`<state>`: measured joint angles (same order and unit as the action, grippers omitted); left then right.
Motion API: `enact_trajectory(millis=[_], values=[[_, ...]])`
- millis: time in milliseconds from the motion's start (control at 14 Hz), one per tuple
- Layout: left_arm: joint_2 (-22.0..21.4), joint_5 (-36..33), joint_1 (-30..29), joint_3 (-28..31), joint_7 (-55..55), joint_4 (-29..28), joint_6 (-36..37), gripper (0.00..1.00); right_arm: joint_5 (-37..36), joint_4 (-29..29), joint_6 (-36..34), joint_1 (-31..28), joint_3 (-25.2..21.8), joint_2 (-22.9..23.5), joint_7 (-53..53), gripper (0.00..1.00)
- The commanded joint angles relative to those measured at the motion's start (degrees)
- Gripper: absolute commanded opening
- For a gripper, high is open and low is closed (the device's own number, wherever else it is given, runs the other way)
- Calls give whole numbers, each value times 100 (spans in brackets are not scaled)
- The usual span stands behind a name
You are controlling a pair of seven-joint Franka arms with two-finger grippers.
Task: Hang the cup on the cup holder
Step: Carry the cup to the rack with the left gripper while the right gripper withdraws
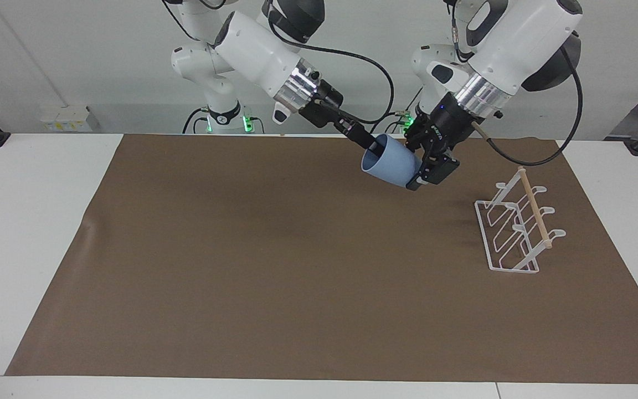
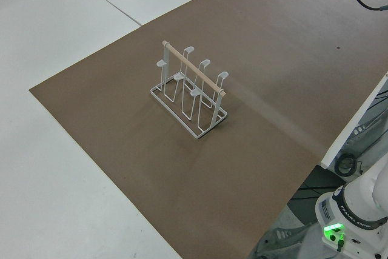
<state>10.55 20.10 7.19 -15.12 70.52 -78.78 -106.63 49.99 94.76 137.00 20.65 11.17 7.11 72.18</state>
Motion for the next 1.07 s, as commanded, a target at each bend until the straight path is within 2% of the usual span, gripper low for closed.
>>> enact_trajectory(millis=[0,499,784,997], values=[[-97,-86,28,35,-73,-112,-95,0,73,69,-85,-62,34,-96,-81,89],[-141,-112,-33,70,-73,-164,-77,0,73,69,-77,-62,34,-87,-151,92],[-141,-708,-111,131,-65,-199,-60,0,-33,69,-94,-79,25,-87,-668,92],[-282,-894,-331,140,-3,-506,-51,0,-777,61,-391,-131,16,-78,-1660,93]])
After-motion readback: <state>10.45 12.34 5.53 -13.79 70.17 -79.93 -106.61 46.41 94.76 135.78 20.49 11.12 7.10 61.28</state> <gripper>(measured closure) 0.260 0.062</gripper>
